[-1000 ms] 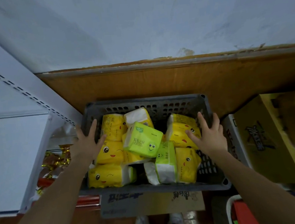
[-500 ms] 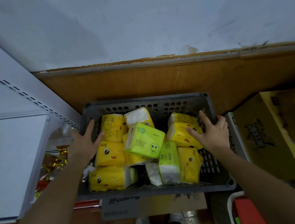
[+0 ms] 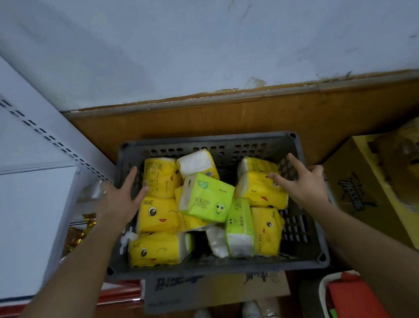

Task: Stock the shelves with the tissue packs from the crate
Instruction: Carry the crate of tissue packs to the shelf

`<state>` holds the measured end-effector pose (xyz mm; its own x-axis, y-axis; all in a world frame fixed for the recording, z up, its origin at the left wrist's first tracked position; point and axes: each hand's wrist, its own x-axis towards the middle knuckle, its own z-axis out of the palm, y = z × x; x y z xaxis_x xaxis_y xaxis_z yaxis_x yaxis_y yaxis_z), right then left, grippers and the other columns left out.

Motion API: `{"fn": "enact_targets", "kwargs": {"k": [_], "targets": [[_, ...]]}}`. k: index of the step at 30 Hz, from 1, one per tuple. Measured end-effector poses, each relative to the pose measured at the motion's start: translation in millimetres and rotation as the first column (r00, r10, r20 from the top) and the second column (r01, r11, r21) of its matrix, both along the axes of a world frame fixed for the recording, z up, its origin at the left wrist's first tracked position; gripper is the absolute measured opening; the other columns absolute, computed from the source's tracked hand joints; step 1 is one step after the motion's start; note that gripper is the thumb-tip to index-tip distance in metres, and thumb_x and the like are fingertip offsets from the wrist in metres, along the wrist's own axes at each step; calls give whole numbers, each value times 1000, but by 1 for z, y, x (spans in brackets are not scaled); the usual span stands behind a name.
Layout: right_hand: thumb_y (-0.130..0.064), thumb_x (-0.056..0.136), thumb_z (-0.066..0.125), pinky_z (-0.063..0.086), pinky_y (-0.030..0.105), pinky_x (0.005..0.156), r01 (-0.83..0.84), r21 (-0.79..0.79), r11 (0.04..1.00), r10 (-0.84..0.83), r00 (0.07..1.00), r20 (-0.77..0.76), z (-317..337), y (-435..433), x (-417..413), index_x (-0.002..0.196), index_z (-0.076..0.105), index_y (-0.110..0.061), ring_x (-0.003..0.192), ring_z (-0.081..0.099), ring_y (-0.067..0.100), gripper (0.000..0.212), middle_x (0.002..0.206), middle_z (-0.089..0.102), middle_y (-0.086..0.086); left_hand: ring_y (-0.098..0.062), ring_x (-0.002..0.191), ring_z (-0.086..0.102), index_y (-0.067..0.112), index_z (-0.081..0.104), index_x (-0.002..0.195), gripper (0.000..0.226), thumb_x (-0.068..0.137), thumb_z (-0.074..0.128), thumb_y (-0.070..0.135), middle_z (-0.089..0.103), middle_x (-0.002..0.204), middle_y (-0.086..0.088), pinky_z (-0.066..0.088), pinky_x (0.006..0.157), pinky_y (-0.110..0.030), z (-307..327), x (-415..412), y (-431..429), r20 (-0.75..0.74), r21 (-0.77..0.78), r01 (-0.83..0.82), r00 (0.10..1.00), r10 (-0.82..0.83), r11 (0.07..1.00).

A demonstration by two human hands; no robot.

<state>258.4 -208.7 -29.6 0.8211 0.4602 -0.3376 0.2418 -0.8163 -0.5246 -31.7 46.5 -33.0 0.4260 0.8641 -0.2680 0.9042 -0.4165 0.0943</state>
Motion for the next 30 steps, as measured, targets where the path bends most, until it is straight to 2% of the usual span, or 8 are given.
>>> {"fn": "enact_targets", "kwargs": {"k": [2, 5, 8, 11, 15, 19, 22, 30], "targets": [[-69, 73, 55, 39, 41, 99, 1, 9, 1000, -1, 1000, -2, 2, -2, 1, 145, 24, -39, 124, 32, 35, 83, 136, 22, 14, -42, 95, 49, 42, 2, 147, 70, 85, 23, 66, 31, 133, -27, 40, 70, -38, -3, 0, 3, -42, 22, 44, 998, -43, 999], [-66, 75, 57, 36, 44, 101, 3, 3, 1000, -3, 1000, -19, 10, -7, 2, 145, 24, -39, 126, 30, 36, 82, 138, 21, 14, -38, 87, 45, 41, 3, 148, 68, 86, 17, 66, 33, 131, -26, 42, 72, -39, 1, 0, 0, -87, 51, 81, 993, -76, 995], [-66, 75, 58, 36, 43, 101, 17, -14, 1000, -17, 1000, -19, 30, -15, 2, 145, 22, -39, 124, 32, 36, 83, 137, 23, 16, -43, 96, 49, 38, 6, 149, 66, 92, 32, 58, 35, 124, -32, 39, 73, -40, 23, 5, -11, -28, 45, 37, 999, -36, 998], [-66, 75, 57, 39, 40, 96, 34, -62, 998, -36, 999, -26, 53, -25, -2, 146, 20, -38, 120, 36, 36, 85, 136, 25, 17, -42, 97, 52, 40, 0, 148, 65, 92, 25, 61, 36, 122, -29, 37, 69, -37, 48, 9, -20, -98, 81, 77, 993, -69, 994], [-71, 72, 57, 38, 45, 98, 80, -108, 991, -84, 996, -32, 96, -42, -8, 146, 18, -39, 125, 31, 41, 90, 140, 21, 21, -40, 89, 54, 41, 0, 148, 66, 90, 22, 63, 36, 117, -25, 47, 74, -39, 84, 7, -26, -48, 72, 123, 992, -120, 990], [-69, 72, 59, 33, 49, 103, 175, -54, 983, -177, 983, -39, 143, -56, -27, 145, 21, -38, 134, 20, 40, 87, 147, 20, 21, -40, 93, 54, 40, -1, 148, 64, 93, 23, 60, 33, 126, -26, 45, 74, -36, 126, -3, -34, -22, 59, 151, 988, -150, 987], [-68, 73, 58, 32, 48, 103, 235, -15, 972, -235, 972, -15, 176, -66, -48, 145, 23, -38, 134, 20, 40, 86, 147, 22, 21, -40, 94, 54, 41, 1, 148, 63, 93, 24, 60, 35, 123, -26, 44, 77, -37, 158, -13, -35, 21, 54, 166, 986, -168, 985], [-66, 72, 61, 23, 48, 109, 312, 45, 949, -313, 949, 35, 245, -81, -103, 144, 24, -39, 136, 14, 41, 85, 149, 15, 23, -41, 113, 49, 43, 0, 148, 62, 92, 21, 62, 33, 134, -28, 44, 89, -43, 234, -39, -31, 78, 118, 225, 969, -235, 967]]}}
